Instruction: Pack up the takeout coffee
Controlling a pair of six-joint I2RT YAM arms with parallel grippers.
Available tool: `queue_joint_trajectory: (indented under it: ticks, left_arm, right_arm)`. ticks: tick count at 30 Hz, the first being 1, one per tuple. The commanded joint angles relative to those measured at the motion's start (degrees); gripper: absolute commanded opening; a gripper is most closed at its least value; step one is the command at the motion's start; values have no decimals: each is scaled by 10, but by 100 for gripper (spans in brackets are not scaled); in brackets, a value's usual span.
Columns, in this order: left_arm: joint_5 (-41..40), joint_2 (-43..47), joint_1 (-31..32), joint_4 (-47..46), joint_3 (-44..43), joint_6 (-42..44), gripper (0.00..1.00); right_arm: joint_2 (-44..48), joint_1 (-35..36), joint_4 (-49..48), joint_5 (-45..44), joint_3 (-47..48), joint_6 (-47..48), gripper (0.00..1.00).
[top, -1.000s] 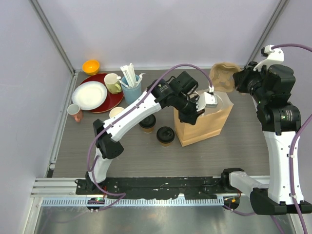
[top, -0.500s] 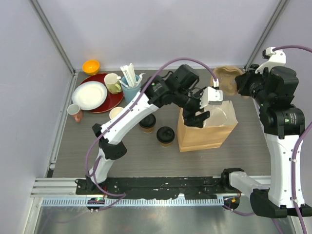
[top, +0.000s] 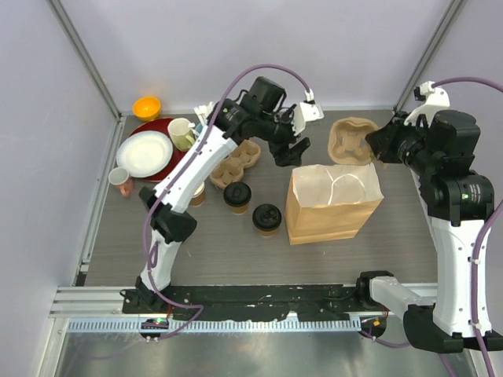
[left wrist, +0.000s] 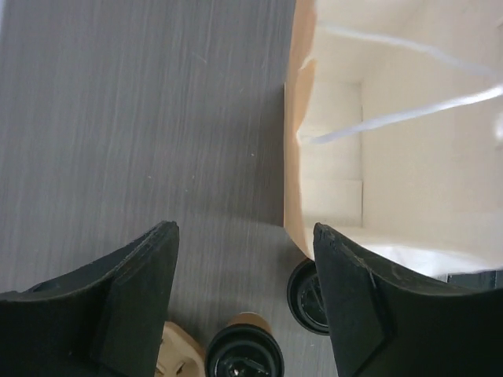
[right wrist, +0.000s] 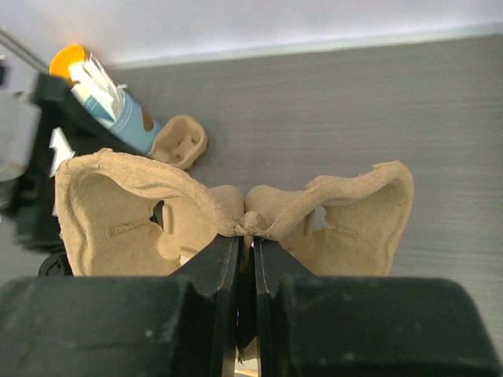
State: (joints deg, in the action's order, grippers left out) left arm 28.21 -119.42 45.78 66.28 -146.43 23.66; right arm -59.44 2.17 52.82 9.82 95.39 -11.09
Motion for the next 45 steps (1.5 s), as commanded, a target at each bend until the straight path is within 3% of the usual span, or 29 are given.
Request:
queue_joint_trajectory:
  ticks: [1,8,13,19,22,23,25,26,35,41,45]
  left_arm:
    - [54,-28,5,-30,8,19,73]
    - [127,-54,-1,-52,-4,-36,71]
    - [131,-44,-3,-30,-7,-41,68]
    - [105,-41,-2,-83,66,-75,52]
    - [119,-44,-1,-99,77,-110,37]
    - [115,-44,-1,-99,77,-114,21]
    - [102,-43,-1,-99,73,-134,4]
    - [85,-43,-1,-101,69,-143,0]
    - [23,-53,-12,-121,29,-262,0]
    - [19,-55,-15,-121,34,-270,0]
    - [70,-59,-11,-117,25,-258,0]
  right_arm:
    - [14,-1,17,42,-26,-27,1]
    - [30,0,26,70,-64,-40,1]
    - [40,0,28,79,-92,-43,1]
    - [56,0,8,113,-123,-47,1]
    - [55,0,18,114,-126,-42,1]
    - [53,-1,23,112,-129,-35,1]
    - [55,0,37,94,-132,-26,1]
    - [57,-1,46,87,-135,-17,1]
    - [63,1,81,59,-157,11,1]
    - [41,1,101,35,-163,27,1]
    - [15,5,63,38,-177,17,1]
